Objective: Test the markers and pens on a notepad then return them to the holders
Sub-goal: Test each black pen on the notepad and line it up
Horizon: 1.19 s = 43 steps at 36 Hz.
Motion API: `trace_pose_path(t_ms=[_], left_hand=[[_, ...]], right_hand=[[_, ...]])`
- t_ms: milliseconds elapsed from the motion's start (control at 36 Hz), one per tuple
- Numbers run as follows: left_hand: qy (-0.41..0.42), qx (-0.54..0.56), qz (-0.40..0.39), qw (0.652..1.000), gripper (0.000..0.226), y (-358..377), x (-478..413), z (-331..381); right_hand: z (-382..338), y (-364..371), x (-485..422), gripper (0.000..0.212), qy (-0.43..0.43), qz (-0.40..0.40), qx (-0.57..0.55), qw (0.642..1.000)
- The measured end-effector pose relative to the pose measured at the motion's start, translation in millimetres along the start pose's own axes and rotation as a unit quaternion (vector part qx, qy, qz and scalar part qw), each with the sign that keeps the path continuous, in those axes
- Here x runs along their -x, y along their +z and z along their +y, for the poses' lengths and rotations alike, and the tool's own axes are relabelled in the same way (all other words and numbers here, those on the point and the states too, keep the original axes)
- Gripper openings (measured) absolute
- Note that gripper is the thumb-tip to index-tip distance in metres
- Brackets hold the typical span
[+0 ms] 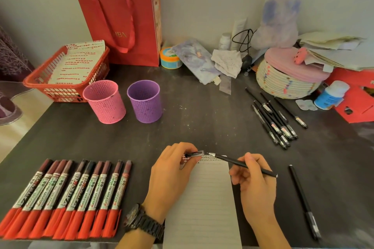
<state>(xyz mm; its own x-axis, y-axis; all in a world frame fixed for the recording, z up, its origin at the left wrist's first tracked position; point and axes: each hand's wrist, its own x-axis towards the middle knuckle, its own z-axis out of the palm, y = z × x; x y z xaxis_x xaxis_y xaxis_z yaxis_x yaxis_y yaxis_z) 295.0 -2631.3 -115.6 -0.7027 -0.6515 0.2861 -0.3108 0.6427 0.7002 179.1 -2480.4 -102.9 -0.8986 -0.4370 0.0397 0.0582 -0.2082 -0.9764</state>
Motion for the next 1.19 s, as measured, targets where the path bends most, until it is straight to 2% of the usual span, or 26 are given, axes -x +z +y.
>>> trace_pose_path(t_ms=[556, 778, 1000, 1194], left_hand=[[0.037, -0.007, 0.005, 0.999, 0.018, -2.2, 0.1, 2.3], [0.056, 0.006, 0.004, 0.998, 0.016, -2.3, 0.3, 1.3], [0.054, 0.011, -0.013, 0.998, 0.024, -3.7, 3.5, 2.9], [0.041, 0.046, -0.020, 0.998, 0.027, -4.6, 3.4, 2.2]], right_hand=[[0.4, 2.8, 1.2, 0.030, -0.013, -0.006, 0.055, 0.998], [-4.2, 9.7, 2.7, 0.040, -0.024, 0.009, 0.100, 0.995], [-2.9, 7.2, 1.4, 0.028, -0.022, 0.012, 0.120, 0.992], [-2.5, 6.6, 1.3, 0.026, -0.024, -0.007, 0.132, 0.991]])
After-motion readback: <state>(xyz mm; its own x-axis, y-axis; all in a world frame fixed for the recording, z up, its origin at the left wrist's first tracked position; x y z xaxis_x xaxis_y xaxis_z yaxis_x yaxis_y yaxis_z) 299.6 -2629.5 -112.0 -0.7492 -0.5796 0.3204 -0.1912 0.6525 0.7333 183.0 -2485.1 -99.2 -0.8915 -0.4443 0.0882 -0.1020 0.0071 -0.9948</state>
